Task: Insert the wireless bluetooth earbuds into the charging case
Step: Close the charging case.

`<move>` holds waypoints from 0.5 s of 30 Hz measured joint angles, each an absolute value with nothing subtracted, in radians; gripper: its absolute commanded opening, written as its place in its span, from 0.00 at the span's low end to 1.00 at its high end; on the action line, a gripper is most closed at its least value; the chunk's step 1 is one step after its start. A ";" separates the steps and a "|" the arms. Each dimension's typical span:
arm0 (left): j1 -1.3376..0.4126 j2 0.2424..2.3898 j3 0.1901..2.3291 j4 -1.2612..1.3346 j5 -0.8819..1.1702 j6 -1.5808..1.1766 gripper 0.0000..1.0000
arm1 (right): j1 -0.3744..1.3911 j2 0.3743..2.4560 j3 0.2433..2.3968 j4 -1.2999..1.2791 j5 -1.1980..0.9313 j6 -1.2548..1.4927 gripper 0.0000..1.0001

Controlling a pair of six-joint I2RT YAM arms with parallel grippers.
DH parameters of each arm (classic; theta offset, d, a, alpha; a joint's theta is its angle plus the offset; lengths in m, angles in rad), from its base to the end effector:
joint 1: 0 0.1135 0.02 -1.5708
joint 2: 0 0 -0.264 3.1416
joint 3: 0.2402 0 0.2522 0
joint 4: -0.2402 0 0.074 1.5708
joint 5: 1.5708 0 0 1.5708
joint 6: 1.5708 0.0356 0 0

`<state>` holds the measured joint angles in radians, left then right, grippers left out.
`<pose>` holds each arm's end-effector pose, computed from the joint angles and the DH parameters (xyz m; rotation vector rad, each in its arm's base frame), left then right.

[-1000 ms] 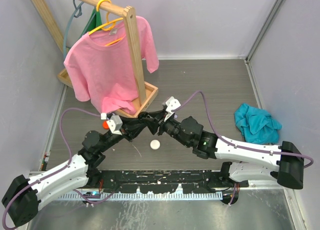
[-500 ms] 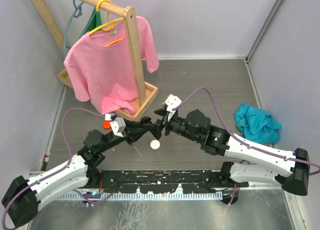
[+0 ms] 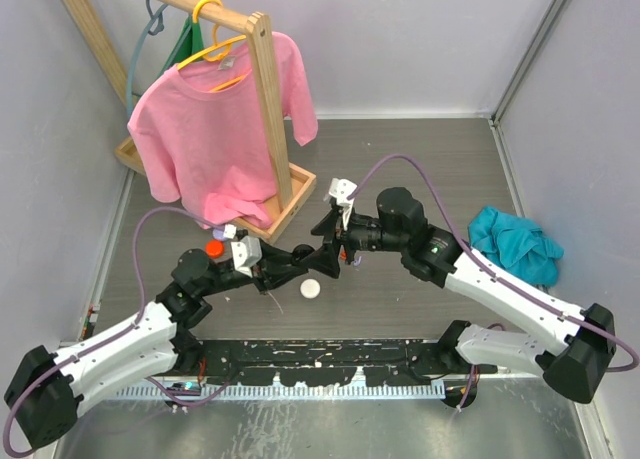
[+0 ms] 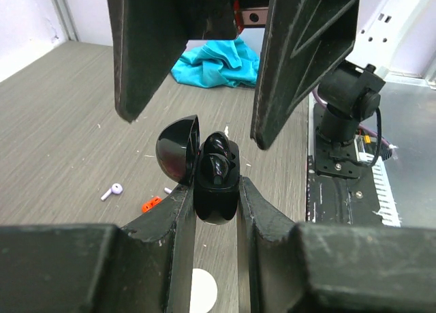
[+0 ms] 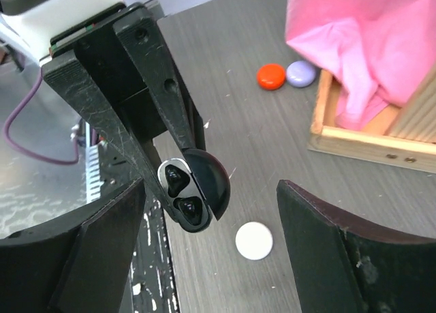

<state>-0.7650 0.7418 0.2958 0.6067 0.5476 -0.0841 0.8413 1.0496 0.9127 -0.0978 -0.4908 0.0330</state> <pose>0.1136 -0.1348 0.2570 0.9345 1.2060 -1.0721 0.1487 0.1915 0.3439 -1.0759 1.5752 1.0498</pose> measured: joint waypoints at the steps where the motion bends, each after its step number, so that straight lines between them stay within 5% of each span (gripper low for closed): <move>1: -0.765 0.746 0.298 0.605 0.555 -0.084 0.00 | 0.838 1.059 0.913 -0.101 -0.513 0.031 0.83; 15: -0.766 0.795 0.328 0.590 0.559 -0.109 0.00 | 0.825 1.113 0.913 -0.163 -0.715 -0.006 0.80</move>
